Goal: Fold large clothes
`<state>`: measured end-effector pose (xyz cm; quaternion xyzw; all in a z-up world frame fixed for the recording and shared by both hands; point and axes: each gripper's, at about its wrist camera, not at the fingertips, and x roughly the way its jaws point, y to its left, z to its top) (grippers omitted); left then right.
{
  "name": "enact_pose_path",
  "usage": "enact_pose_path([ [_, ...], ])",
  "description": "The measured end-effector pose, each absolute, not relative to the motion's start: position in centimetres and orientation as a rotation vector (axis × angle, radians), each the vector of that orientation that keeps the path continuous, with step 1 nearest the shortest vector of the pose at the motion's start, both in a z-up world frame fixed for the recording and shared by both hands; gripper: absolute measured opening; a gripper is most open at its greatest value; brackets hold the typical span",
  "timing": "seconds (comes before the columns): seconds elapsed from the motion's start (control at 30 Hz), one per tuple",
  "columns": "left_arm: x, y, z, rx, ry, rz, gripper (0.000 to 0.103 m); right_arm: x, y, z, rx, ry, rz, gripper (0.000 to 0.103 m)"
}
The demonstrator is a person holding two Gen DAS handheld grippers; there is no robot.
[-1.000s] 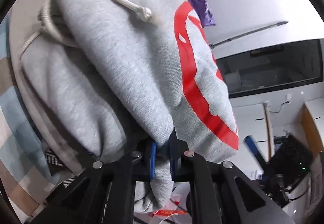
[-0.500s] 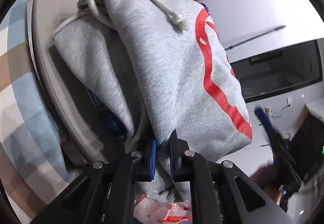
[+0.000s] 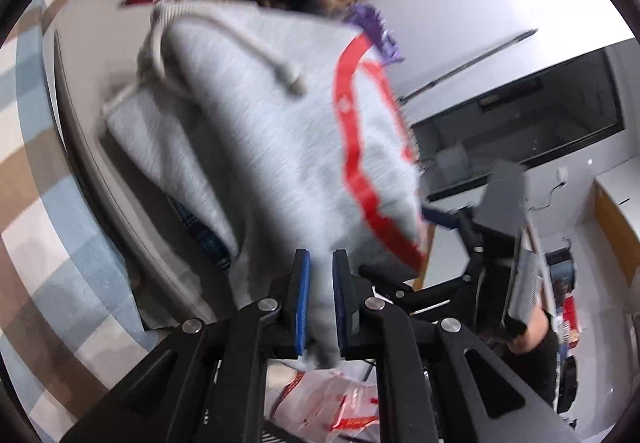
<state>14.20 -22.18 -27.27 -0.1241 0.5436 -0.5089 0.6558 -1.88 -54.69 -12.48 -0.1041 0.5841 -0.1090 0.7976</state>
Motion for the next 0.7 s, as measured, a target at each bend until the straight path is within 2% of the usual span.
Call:
enact_pose_path([
  [0.13, 14.2, -20.4, -24.1, -0.335, 1.159, -1.211, 0.006, -2.8, -58.8, -7.6, 0.098, 1.247, -0.091, 0.101],
  [0.17, 14.1, -20.6, -23.9, -0.341, 1.135, -1.240, 0.006, -3.0, -60.1, -5.2, 0.210, 1.195, -0.059, 0.100],
  [0.23, 13.4, -21.7, -24.5, -0.338, 1.126, -1.294, 0.013, -2.6, -61.8, -1.0, 0.324, 1.046, -0.031, 0.102],
  [0.3, 13.1, -23.5, -26.6, -0.345, 1.176, -1.311, 0.032, -1.4, -62.9, 1.4, 0.416, 0.968, -0.022, 0.102],
  [0.33, 12.8, -24.5, -27.8, -0.341, 1.214, -1.306, 0.033, -0.2, -63.5, 2.2, 0.479, 0.930, -0.001, 0.102],
  [0.43, 12.1, -26.3, -31.6, -0.260, 1.305, -1.260, 0.033, 4.4, -64.4, 1.0, 0.657, 0.967, 0.055, 0.102],
  [0.53, 12.1, -25.3, -33.3, -0.288, 1.263, -1.258, 0.032, 8.6, -64.7, -3.5, 0.905, 1.032, 0.103, 0.102],
  [0.63, 12.6, -24.1, -33.8, -0.302, 1.267, -1.294, 0.031, 11.3, -63.5, -8.1, 0.917, 1.152, 0.044, 0.102],
  [0.7, 12.9, -23.6, -33.8, -0.289, 1.243, -1.309, 0.026, 12.1, -64.5, -10.1, 0.969, 1.147, 0.042, 0.103],
])
